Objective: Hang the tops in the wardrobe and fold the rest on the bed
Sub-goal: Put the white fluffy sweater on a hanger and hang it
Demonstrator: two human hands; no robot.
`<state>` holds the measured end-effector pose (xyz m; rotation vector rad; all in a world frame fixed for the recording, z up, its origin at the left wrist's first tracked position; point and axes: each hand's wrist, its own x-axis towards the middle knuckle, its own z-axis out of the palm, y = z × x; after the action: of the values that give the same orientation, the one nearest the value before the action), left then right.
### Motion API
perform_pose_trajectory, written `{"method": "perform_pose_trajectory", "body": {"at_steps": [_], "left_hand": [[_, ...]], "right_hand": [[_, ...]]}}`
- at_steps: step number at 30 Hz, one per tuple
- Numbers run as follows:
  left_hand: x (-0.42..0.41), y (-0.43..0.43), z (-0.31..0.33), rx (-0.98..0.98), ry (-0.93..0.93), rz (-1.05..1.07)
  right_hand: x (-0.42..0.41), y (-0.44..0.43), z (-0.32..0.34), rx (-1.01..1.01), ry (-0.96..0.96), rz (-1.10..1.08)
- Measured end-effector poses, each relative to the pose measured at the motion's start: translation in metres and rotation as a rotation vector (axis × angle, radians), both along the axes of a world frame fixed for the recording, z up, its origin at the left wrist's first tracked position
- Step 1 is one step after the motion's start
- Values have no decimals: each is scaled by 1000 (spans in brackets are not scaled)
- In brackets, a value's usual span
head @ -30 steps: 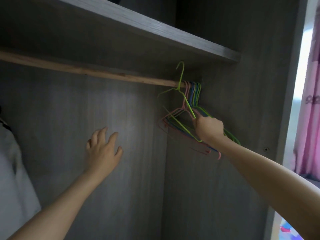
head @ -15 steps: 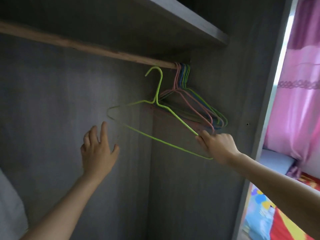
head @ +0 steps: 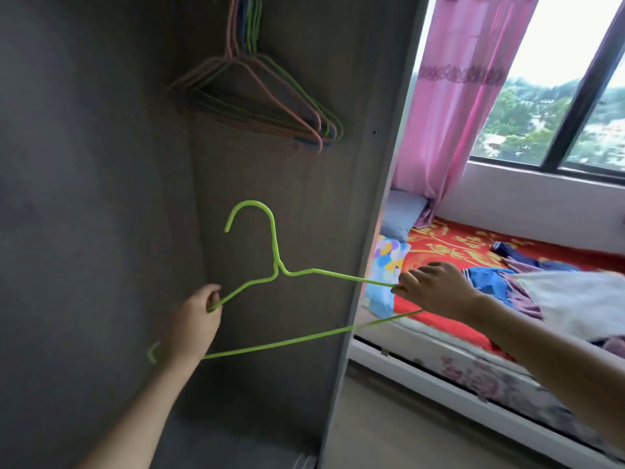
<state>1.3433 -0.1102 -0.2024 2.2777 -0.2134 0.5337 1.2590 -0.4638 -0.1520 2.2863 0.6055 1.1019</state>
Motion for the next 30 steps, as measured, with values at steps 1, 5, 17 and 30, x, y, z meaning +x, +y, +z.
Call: {"method": "perform_pose_trajectory", "body": {"at_steps": [1, 5, 17, 30], "left_hand": [[-4, -12, -7, -25, 29, -55], [-19, -52, -26, 61, 76, -235], [-85, -240, -40, -253, 364, -803], [-147, -442, -76, -127, 319, -962]], "right_hand": [[-14, -13, -8, 9, 16, -33], [-64, -59, -36, 51, 36, -150], [-240, -217, -88, 238, 91, -482], [-368, -343, -136, 435, 170, -709]]}}
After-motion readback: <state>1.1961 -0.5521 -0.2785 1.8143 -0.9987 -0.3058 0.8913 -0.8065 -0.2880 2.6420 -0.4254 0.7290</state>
